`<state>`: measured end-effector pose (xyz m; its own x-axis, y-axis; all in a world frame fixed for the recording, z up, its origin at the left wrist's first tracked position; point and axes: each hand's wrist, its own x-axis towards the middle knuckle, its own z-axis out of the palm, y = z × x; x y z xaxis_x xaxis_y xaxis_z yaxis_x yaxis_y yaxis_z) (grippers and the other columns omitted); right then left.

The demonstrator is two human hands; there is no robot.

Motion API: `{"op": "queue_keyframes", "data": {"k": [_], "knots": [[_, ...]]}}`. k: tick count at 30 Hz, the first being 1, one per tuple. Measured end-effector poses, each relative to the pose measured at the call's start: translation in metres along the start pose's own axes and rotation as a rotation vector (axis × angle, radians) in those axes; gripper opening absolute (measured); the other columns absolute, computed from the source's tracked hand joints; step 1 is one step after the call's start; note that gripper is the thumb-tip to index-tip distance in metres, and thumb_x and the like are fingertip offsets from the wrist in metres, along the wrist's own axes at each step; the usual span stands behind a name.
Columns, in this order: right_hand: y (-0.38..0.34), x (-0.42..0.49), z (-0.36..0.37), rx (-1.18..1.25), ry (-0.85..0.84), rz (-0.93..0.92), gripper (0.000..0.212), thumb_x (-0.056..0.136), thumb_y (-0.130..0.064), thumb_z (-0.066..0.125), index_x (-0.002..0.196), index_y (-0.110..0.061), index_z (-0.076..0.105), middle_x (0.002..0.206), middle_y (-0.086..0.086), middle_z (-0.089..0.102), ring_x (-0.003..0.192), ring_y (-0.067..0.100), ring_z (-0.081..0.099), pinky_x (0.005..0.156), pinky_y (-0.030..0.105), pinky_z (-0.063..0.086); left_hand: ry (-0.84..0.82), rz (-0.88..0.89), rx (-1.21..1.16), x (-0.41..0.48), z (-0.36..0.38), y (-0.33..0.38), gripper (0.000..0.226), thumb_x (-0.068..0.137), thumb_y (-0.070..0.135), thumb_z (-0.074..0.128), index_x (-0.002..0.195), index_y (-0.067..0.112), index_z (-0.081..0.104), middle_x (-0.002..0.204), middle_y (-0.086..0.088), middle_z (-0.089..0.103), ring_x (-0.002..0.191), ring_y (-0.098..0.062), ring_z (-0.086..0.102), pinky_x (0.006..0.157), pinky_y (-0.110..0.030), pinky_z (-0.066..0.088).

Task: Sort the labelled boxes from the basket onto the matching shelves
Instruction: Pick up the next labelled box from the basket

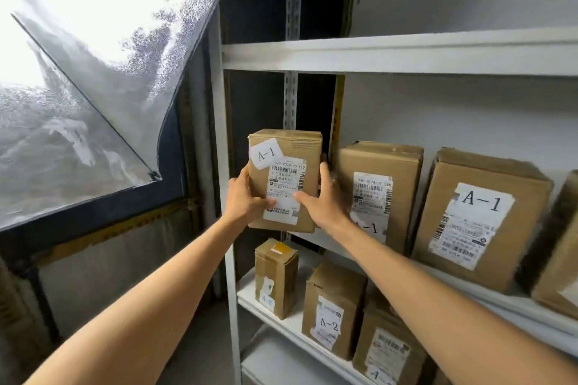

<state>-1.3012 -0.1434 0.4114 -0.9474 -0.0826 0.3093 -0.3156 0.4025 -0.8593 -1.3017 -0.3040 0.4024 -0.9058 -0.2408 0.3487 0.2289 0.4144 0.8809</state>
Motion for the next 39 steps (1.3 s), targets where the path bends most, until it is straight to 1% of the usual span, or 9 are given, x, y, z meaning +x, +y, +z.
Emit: {"op": "queue_keyframes", "data": {"k": [4,9,13,20,23,27,29,34,39], "knots": [[0.005,0.005,0.011,-0.053,0.014,0.031,0.100,0.090,-0.027,0.066,0.153,-0.024,-0.011,0.161,0.005,0.013,0.147,0.024,0.017,0.116,0.044,0.024,-0.026,0.012,0.040,0.025,0.011,-0.015,0.075,0.070,0.006,0.081,0.134,0.019,0.044,0.127,-0.003,0.057,0.118,-0.021,0.056,0.097,-0.050,0.050],[0.009,0.003,0.011,-0.148,0.044,0.038,0.107,0.089,-0.033,0.067,0.151,-0.020,-0.020,0.163,0.003,0.002,0.149,0.024,0.006,0.118,0.045,0.017,-0.070,0.077,0.013,0.039,0.030,-0.022,0.071,0.074,0.006,0.079,0.133,0.016,0.041,0.131,-0.001,0.055,0.120,-0.014,0.050,0.097,-0.035,0.044],[0.004,-0.001,0.000,-0.203,0.031,0.047,0.108,0.090,-0.033,0.065,0.149,-0.013,-0.023,0.162,0.002,0.001,0.149,0.023,0.003,0.118,0.041,0.012,-0.108,0.115,-0.013,0.038,0.043,-0.024,0.073,0.074,0.010,0.080,0.134,0.017,0.040,0.129,0.001,0.055,0.115,-0.011,0.050,0.096,-0.033,0.043],[0.000,-0.005,-0.009,-0.198,0.051,0.080,0.114,0.087,-0.037,0.068,0.149,-0.014,-0.026,0.162,0.001,0.011,0.148,0.025,0.011,0.118,0.042,0.017,-0.176,0.147,-0.063,0.038,0.051,-0.023,0.073,0.074,0.013,0.081,0.135,0.016,0.039,0.118,0.008,0.053,0.104,-0.004,0.050,0.073,-0.008,0.040],[0.001,-0.007,-0.015,-0.150,0.035,0.089,0.111,0.090,-0.028,0.066,0.148,-0.014,-0.027,0.161,0.000,0.012,0.148,0.022,0.011,0.117,0.039,0.016,-0.184,0.168,-0.051,0.039,0.058,-0.021,0.073,0.075,0.012,0.080,0.134,0.014,0.038,0.119,0.004,0.055,0.100,-0.005,0.052,0.067,-0.007,0.040],[0.001,-0.004,-0.015,-0.240,0.085,0.113,0.110,0.090,-0.033,0.066,0.150,-0.016,-0.024,0.162,0.004,0.009,0.147,0.025,0.014,0.115,0.039,0.023,-0.191,0.168,-0.056,0.039,0.064,-0.020,0.077,0.076,0.010,0.078,0.138,0.011,0.032,0.128,-0.003,0.052,0.111,-0.011,0.049,0.088,-0.022,0.041],[0.002,-0.005,-0.011,-0.275,0.111,0.116,0.107,0.091,-0.035,0.064,0.150,-0.015,-0.023,0.162,0.006,0.008,0.147,0.026,0.017,0.113,0.039,0.026,-0.197,0.161,-0.050,0.040,0.064,-0.020,0.076,0.077,0.009,0.077,0.138,0.010,0.031,0.128,-0.004,0.051,0.113,-0.012,0.048,0.091,-0.024,0.040],[0.014,-0.019,0.004,-0.468,0.221,0.047,0.094,0.095,-0.020,0.058,0.153,-0.012,-0.015,0.161,0.010,0.006,0.141,0.025,0.027,0.102,0.028,0.036,-0.200,0.159,-0.035,0.046,0.068,-0.027,0.068,0.081,0.009,0.073,0.134,0.010,0.031,0.126,-0.003,0.049,0.109,-0.009,0.047,0.083,-0.019,0.040],[0.029,-0.019,0.009,-0.653,0.276,-0.110,0.072,0.086,-0.009,0.061,0.146,-0.007,0.021,0.139,0.011,0.024,0.113,0.023,0.049,0.073,0.016,0.042,-0.230,0.142,0.013,0.055,0.071,-0.027,0.064,0.084,0.007,0.069,0.134,0.009,0.029,0.121,-0.001,0.048,0.108,-0.010,0.049,0.066,-0.010,0.042]]}}
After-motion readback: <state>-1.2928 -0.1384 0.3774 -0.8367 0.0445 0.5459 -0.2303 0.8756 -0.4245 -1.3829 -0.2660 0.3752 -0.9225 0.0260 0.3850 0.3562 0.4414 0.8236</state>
